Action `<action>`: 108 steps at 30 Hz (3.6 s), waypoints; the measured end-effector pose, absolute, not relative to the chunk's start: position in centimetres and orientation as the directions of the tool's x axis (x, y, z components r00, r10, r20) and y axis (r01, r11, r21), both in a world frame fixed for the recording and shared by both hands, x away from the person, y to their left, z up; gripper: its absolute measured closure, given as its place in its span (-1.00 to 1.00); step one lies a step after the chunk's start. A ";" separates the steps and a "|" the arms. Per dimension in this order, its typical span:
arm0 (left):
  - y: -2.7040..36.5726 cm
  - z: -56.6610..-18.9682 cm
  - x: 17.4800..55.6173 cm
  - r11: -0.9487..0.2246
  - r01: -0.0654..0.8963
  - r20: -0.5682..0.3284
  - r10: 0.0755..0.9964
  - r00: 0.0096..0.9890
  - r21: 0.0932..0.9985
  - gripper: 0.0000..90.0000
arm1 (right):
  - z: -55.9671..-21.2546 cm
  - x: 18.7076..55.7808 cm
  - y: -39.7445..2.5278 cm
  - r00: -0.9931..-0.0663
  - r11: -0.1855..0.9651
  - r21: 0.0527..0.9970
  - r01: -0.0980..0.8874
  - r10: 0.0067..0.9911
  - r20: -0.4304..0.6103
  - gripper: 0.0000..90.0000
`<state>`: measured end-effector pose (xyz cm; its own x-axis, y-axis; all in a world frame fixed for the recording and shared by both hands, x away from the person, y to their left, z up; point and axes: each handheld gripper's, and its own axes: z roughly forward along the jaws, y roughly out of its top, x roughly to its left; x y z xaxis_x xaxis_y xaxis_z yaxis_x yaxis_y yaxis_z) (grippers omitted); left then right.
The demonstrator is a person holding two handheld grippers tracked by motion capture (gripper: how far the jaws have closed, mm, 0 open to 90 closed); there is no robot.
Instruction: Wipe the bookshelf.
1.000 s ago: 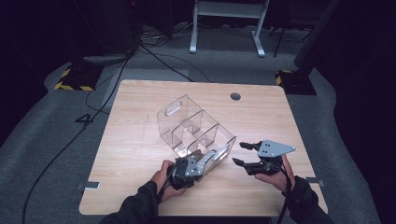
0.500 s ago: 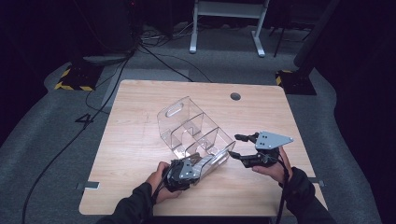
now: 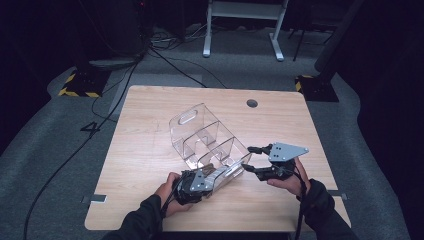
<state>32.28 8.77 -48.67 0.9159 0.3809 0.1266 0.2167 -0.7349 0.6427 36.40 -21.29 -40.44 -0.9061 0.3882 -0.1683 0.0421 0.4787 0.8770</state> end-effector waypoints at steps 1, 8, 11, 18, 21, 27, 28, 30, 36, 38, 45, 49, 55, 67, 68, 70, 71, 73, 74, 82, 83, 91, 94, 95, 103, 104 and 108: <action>8.9 -48.7 32.3 -0.734 0.220 0.128 0.386 0.914 0.643 0.52 | -40.4 36.4 -21.3 -0.907 0.476 0.878 0.040 0.386 -0.168 -0.02; 9.6 -48.7 33.0 -0.726 0.234 0.140 0.414 0.899 0.647 0.52 | -40.5 36.1 -21.7 -0.922 0.489 0.872 0.027 0.350 -0.167 0.18; 9.9 -48.7 33.3 -0.725 0.243 0.144 0.426 0.893 0.644 0.52 | -40.5 36.0 -21.7 -0.927 0.488 0.873 0.022 0.337 -0.165 0.26; 10.6 -48.7 34.0 -0.724 0.259 0.162 0.456 0.875 0.640 0.52 | -40.4 35.0 -21.3 -0.937 0.525 0.851 -0.006 0.294 -0.188 0.37; 10.8 -48.6 34.3 -0.724 0.271 0.167 0.471 0.866 0.635 0.52 | -40.3 34.6 -21.2 -0.944 0.533 0.846 -0.013 0.274 -0.187 0.42; 11.3 -48.6 34.9 -0.717 0.291 0.169 0.495 0.852 0.634 0.52 | -40.0 34.0 -20.8 -0.956 0.546 0.837 -0.040 0.223 -0.191 0.58; 11.4 -48.6 35.0 -0.716 0.294 0.169 0.498 0.850 0.634 0.52 | -40.0 33.9 -20.6 -0.959 0.545 0.837 -0.042 0.212 -0.187 0.59; 11.7 -48.6 35.3 -0.708 0.306 0.164 0.512 0.843 0.636 0.52 | -40.0 33.6 -20.3 -0.961 0.545 0.838 -0.040 0.208 -0.180 0.62; 12.4 -48.5 35.6 -0.685 0.326 0.157 0.542 0.825 0.651 0.53 | -40.1 33.1 -19.3 -0.955 0.536 0.844 -0.022 0.240 -0.177 0.87; 12.6 -48.2 35.5 -0.671 0.331 0.149 0.552 0.821 0.664 0.54 | -40.1 33.1 -19.2 -0.950 0.536 0.844 -0.016 0.254 -0.179 0.90; 14.2 -45.9 33.4 -0.597 0.336 0.143 0.613 0.777 0.728 0.54 | -40.3 32.9 -18.9 -0.942 0.516 0.856 0.007 0.291 -0.167 0.90; 15.7 -44.6 31.8 -0.540 0.340 0.135 0.658 0.740 0.770 0.54 | -40.5 32.9 -18.8 -0.935 0.506 0.863 0.005 0.307 -0.175 0.90; 17.1 -43.2 29.1 -0.471 0.303 0.115 0.673 0.731 0.828 0.54 | -40.6 33.0 -18.7 -0.930 0.494 0.870 0.011 0.325 -0.173 0.90; 12.8 -43.7 26.6 -0.517 0.170 0.159 0.532 0.832 0.839 0.53 | -40.7 33.1 -18.6 -0.929 0.494 0.870 0.003 0.323 -0.181 0.90; 12.4 -43.9 26.7 -0.515 0.167 0.149 0.515 0.844 0.841 0.53 | -40.7 33.1 -18.6 -0.929 0.494 0.869 0.002 0.322 -0.181 0.90; 11.4 -44.3 26.9 -0.523 0.160 0.137 0.483 0.865 0.837 0.53 | -40.7 33.2 -18.6 -0.931 0.493 0.870 0.003 0.320 -0.179 0.90; 10.6 -44.5 26.9 -0.546 0.148 0.153 0.466 0.871 0.825 0.53 | -40.7 33.2 -18.5 -0.931 0.494 0.870 0.003 0.319 -0.178 0.90; 9.5 -44.9 27.0 -0.563 0.134 0.165 0.448 0.878 0.815 0.53 | -40.7 33.2 -18.4 -0.932 0.493 0.870 0.004 0.317 -0.175 0.90; 9.1 -45.1 27.2 -0.561 0.133 0.164 0.448 0.879 0.817 0.53 | -40.7 33.2 -18.4 -0.934 0.490 0.872 0.005 0.314 -0.171 0.90; 6.1 -47.0 28.5 -0.629 0.089 0.213 0.388 0.897 0.773 0.54 | -40.7 33.1 -18.1 -0.938 0.488 0.873 0.005 0.306 -0.166 0.91; 6.0 -47.2 28.7 -0.632 0.084 0.216 0.383 0.898 0.770 0.54 | -40.7 33.1 -18.1 -0.938 0.487 0.873 0.005 0.306 -0.165 0.91; 6.3 -48.1 29.9 -0.676 0.114 0.195 0.363 0.911 0.728 0.55 | -40.7 33.1 -18.2 -0.938 0.487 0.873 0.006 0.305 -0.164 0.91; 7.3 -47.8 30.1 -0.692 0.129 0.208 0.382 0.901 0.711 0.55 | -40.7 33.1 -18.2 -0.938 0.487 0.873 0.006 0.306 -0.164 0.91; 7.6 -47.7 30.1 -0.692 0.139 0.204 0.389 0.898 0.708 0.55 | -40.7 33.1 -18.2 -0.938 0.487 0.873 0.006 0.306 -0.165 0.91; 11.1 -45.4 30.4 -0.639 0.161 0.233 0.486 0.842 0.752 0.54 | -40.7 33.1 -18.2 -0.938 0.486 0.874 0.009 0.308 -0.161 0.91; 11.5 -44.8 30.4 -0.627 0.160 0.236 0.499 0.833 0.762 0.54 | -40.7 33.1 -18.1 -0.938 0.485 0.875 0.010 0.308 -0.160 0.91; 12.4 -43.5 30.3 -0.578 0.147 0.233 0.530 0.816 0.802 0.54 | -40.8 33.2 -18.1 -0.937 0.485 0.874 0.009 0.309 -0.161 0.91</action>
